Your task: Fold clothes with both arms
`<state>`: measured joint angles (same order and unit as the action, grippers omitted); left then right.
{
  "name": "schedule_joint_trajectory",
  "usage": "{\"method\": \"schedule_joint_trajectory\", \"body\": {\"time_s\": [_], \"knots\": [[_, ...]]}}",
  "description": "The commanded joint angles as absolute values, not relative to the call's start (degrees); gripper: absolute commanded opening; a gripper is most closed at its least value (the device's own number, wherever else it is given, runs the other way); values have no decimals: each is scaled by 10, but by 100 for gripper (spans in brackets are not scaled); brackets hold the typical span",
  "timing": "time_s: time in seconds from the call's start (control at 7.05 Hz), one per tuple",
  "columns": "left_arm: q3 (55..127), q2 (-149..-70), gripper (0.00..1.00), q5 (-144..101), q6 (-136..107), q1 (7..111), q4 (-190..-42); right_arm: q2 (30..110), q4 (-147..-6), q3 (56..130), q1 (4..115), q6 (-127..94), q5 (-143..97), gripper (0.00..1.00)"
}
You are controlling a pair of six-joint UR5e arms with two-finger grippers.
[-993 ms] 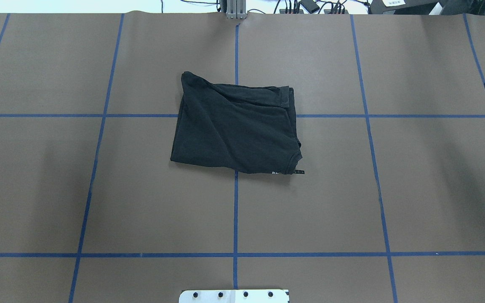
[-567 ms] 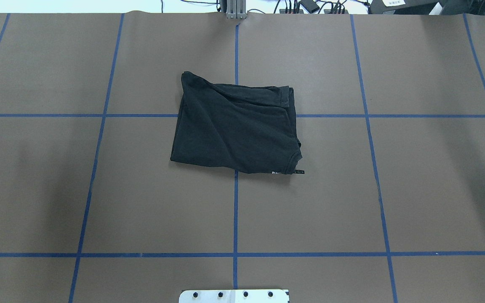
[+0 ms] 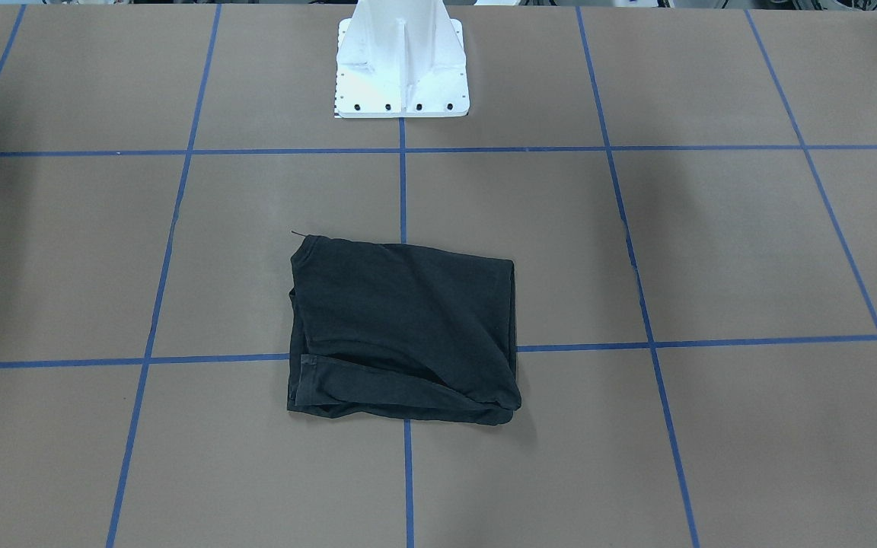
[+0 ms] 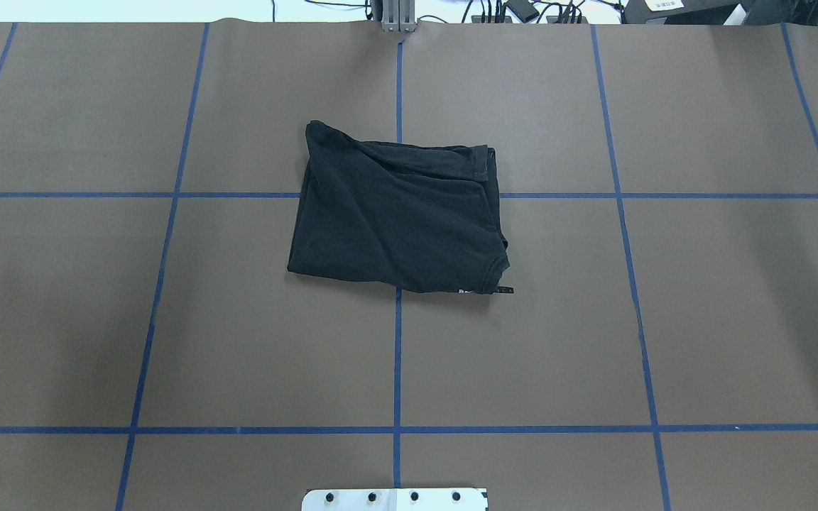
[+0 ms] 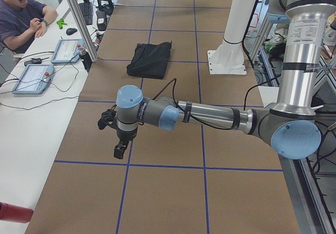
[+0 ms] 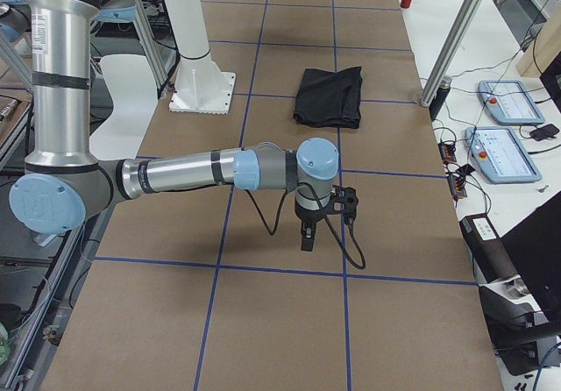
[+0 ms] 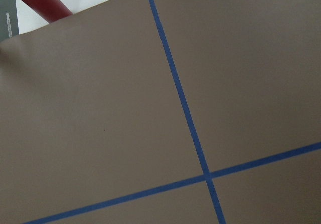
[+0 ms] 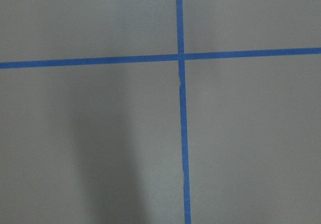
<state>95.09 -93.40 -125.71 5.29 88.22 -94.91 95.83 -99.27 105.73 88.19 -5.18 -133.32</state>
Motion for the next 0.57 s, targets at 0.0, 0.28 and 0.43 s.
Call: {"method": "schedule_joint_trajectory", "body": {"time_s": [0.0,0.28,0.43], "knots": [[959,-930,99,-1265,62,882,-868,969,-999,1054,883,-47,-1334,100],[960,-897,99,-1320,62,882,-871,976,-998,1037,883,-47,-1335,100],[953,-890,99,-1346,60,881,-872,978,-997,1030,883,-47,-1345,100]]}}
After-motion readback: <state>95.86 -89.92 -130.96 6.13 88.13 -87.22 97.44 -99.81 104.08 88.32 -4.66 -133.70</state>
